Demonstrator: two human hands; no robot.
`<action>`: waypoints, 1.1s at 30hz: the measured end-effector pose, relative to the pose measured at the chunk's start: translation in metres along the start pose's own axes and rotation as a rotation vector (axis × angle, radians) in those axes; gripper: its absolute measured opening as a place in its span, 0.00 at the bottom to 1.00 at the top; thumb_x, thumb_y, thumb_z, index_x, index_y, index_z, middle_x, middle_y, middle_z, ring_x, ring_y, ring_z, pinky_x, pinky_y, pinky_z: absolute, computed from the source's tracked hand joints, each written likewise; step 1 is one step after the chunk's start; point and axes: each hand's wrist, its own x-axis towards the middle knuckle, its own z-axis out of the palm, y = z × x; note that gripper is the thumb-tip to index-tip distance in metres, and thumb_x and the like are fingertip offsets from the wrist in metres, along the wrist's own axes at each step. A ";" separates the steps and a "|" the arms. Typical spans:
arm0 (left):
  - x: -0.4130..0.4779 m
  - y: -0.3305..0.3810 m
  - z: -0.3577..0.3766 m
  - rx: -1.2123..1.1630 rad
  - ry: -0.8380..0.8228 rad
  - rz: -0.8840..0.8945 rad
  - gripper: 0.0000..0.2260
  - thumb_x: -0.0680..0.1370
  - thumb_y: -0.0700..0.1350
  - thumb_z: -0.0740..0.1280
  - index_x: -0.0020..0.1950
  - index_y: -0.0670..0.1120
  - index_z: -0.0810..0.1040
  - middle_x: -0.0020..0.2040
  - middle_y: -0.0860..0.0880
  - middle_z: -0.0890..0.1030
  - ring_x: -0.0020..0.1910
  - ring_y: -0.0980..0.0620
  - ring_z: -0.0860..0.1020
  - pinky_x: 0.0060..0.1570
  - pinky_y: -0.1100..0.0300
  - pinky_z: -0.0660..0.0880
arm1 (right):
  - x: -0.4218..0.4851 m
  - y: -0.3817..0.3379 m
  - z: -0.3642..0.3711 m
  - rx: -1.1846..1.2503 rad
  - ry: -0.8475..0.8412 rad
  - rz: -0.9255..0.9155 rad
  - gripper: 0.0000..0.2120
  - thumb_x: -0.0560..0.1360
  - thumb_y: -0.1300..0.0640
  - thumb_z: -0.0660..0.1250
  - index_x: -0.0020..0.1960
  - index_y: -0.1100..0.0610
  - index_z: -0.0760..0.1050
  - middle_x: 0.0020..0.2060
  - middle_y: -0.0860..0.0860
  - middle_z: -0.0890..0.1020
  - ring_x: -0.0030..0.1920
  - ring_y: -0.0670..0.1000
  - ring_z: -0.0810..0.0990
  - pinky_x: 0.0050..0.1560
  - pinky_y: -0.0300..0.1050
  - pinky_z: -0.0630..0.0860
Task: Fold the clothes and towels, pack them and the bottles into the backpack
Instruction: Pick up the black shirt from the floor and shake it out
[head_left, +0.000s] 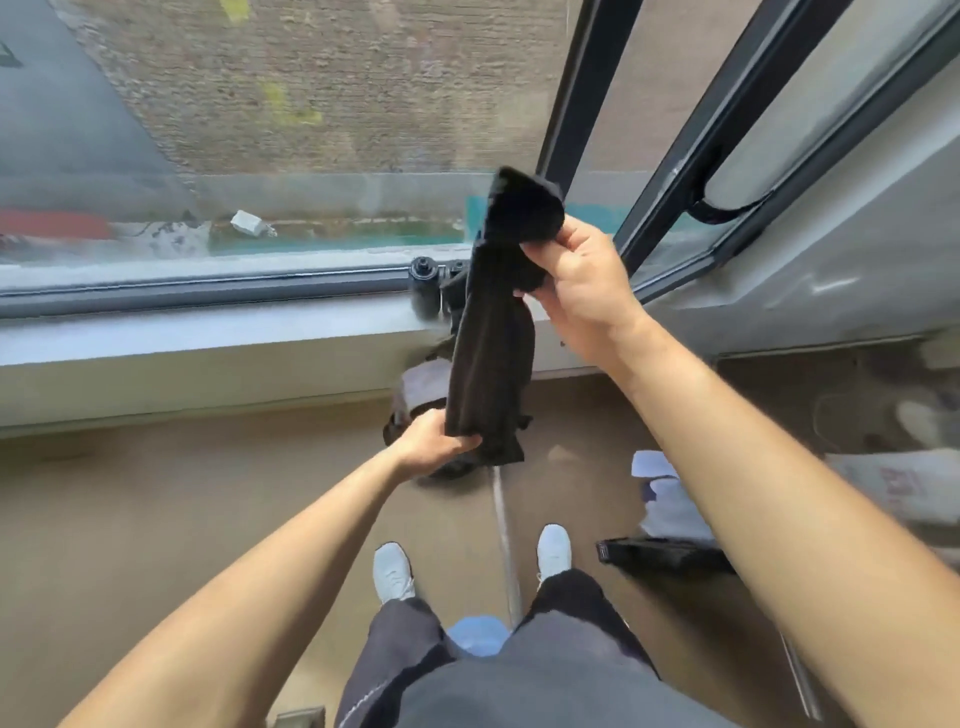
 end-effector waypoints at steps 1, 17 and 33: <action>-0.001 -0.002 -0.004 -0.008 0.020 0.009 0.10 0.80 0.52 0.71 0.54 0.45 0.82 0.53 0.46 0.84 0.54 0.45 0.82 0.53 0.52 0.78 | 0.001 0.004 -0.003 -0.048 0.003 0.014 0.12 0.82 0.63 0.64 0.65 0.57 0.75 0.56 0.56 0.84 0.56 0.55 0.84 0.53 0.54 0.81; -0.042 0.022 -0.016 -0.962 0.411 -0.279 0.27 0.82 0.63 0.63 0.67 0.41 0.79 0.59 0.45 0.86 0.59 0.46 0.84 0.67 0.47 0.76 | -0.157 0.207 0.015 -0.027 -0.288 0.710 0.30 0.76 0.58 0.75 0.74 0.54 0.68 0.63 0.55 0.82 0.63 0.49 0.82 0.57 0.40 0.79; -0.078 0.002 0.006 -0.446 -0.109 -0.279 0.21 0.80 0.64 0.64 0.64 0.52 0.81 0.58 0.54 0.86 0.58 0.53 0.83 0.57 0.59 0.76 | -0.110 0.157 -0.001 0.293 0.084 0.682 0.13 0.85 0.55 0.60 0.61 0.60 0.79 0.55 0.54 0.86 0.57 0.51 0.85 0.53 0.43 0.80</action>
